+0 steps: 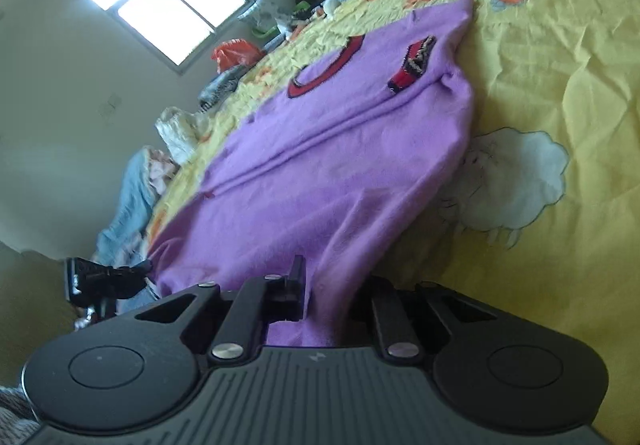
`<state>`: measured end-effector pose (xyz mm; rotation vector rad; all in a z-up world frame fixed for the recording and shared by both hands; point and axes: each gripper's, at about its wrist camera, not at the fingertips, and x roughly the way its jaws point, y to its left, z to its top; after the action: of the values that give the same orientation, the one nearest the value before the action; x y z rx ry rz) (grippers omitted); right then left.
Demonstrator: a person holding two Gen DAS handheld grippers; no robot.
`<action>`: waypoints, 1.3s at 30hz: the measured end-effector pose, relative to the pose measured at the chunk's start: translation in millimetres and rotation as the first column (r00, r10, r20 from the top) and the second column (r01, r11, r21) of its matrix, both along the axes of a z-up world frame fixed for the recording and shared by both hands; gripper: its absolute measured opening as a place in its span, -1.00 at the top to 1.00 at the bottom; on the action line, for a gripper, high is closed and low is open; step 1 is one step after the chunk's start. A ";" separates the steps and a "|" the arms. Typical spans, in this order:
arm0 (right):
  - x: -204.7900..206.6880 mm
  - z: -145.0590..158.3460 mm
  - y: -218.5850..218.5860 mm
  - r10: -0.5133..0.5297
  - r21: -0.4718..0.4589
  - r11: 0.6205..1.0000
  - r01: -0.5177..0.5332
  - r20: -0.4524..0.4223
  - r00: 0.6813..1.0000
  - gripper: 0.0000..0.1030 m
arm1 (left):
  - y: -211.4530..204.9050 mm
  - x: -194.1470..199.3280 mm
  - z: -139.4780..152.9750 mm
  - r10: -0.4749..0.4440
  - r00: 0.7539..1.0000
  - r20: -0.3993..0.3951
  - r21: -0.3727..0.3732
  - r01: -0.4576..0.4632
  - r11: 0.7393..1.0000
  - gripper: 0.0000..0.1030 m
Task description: Fold small clothes
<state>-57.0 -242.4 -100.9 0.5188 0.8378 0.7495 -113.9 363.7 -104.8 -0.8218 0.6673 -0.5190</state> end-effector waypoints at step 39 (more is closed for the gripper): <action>98.7 51.3 -14.2 -0.095 -0.232 0.963 0.141 0.199 0.975 0.93 | 14.4 119.5 11.0 0.116 0.993 0.033 0.172 -0.120 0.978 0.97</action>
<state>41.8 -256.5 -49.5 0.2702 0.7052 0.5651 5.6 378.1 -93.7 -0.6854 0.6291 -0.3572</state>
